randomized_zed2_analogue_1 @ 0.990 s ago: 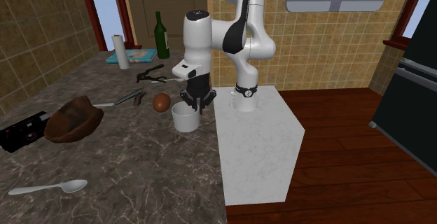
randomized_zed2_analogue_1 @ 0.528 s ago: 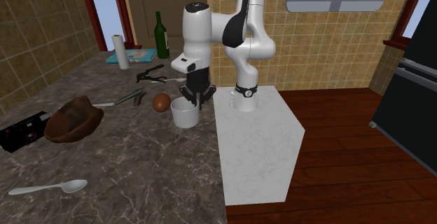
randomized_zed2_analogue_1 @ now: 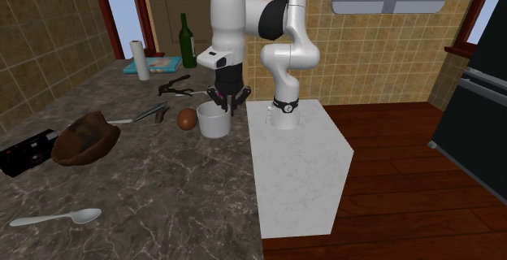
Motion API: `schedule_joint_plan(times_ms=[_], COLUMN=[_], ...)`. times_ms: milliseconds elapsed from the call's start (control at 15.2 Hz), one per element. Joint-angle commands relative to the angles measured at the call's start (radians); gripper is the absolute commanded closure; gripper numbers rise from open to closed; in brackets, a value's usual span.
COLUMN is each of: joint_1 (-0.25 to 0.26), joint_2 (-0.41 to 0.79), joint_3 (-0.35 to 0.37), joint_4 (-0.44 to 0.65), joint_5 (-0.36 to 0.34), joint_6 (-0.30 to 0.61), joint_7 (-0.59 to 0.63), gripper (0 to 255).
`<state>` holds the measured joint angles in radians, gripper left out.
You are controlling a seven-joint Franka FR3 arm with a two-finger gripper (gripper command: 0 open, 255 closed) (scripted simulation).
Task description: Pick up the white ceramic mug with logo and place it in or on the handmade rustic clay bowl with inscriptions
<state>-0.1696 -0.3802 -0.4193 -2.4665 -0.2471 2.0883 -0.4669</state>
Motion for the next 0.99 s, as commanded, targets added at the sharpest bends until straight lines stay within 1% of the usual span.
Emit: schedule_joint_plan(times_ms=[0, 924], joint_1=[-0.001, 0.004], joint_2=[-0.013, -0.066], joint_3=[0.004, 0.036], joint_4=[0.018, 0.166], joint_5=[0.0, 0.013], joint_6=[-0.031, -0.23], joint_7=[-0.002, -0.009], gripper=[255, 255])
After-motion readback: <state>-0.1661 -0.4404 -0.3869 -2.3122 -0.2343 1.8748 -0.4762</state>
